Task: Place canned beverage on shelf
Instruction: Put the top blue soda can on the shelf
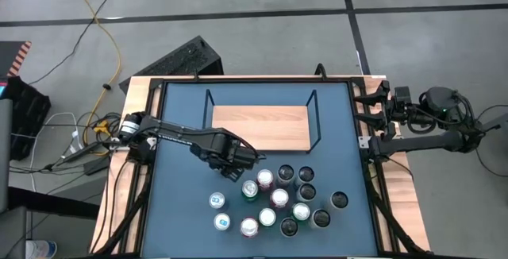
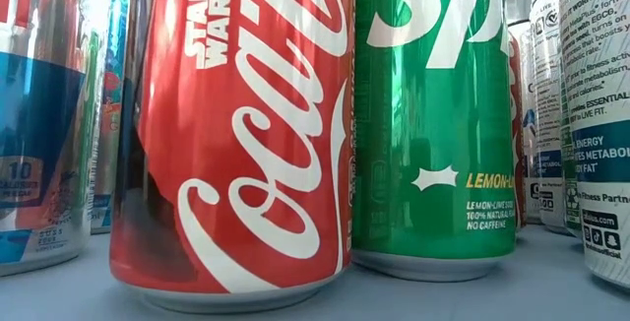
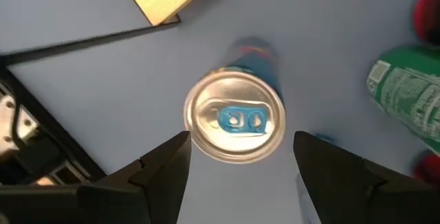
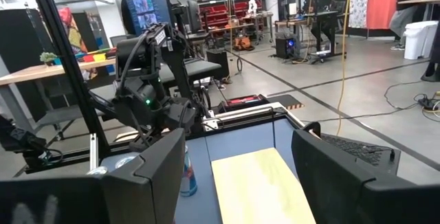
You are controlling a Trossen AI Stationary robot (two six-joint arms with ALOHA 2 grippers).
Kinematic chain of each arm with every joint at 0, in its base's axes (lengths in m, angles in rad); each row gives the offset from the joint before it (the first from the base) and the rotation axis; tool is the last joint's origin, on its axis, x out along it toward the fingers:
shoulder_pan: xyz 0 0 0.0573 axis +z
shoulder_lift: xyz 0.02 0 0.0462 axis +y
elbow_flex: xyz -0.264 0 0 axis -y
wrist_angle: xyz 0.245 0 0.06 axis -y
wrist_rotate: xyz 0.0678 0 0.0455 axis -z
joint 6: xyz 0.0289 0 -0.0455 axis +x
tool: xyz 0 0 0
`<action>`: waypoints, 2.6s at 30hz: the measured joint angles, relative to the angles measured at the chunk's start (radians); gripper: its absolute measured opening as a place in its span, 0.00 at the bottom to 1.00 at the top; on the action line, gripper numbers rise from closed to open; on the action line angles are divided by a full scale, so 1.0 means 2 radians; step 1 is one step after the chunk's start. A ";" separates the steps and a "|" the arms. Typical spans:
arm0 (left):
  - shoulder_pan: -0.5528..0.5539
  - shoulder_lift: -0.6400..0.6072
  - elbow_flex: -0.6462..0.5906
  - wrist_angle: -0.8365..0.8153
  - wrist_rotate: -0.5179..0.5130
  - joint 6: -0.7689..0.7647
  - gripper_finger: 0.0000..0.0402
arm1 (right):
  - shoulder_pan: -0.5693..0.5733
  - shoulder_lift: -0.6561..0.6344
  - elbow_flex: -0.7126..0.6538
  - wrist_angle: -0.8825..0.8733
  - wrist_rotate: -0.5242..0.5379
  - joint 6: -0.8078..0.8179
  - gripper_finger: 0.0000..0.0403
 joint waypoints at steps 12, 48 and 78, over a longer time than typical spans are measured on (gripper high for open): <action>0.000 0.004 -0.005 0.017 -0.019 -0.038 0.61 | 0.000 0.000 0.000 -0.015 0.001 0.000 0.65; 0.001 0.004 -0.005 0.003 -0.029 -0.033 0.77 | 0.000 0.000 0.000 -0.023 0.009 0.000 0.65; 0.002 0.003 -0.066 0.070 0.015 -0.008 0.77 | 0.000 0.000 0.000 -0.029 0.009 0.000 0.65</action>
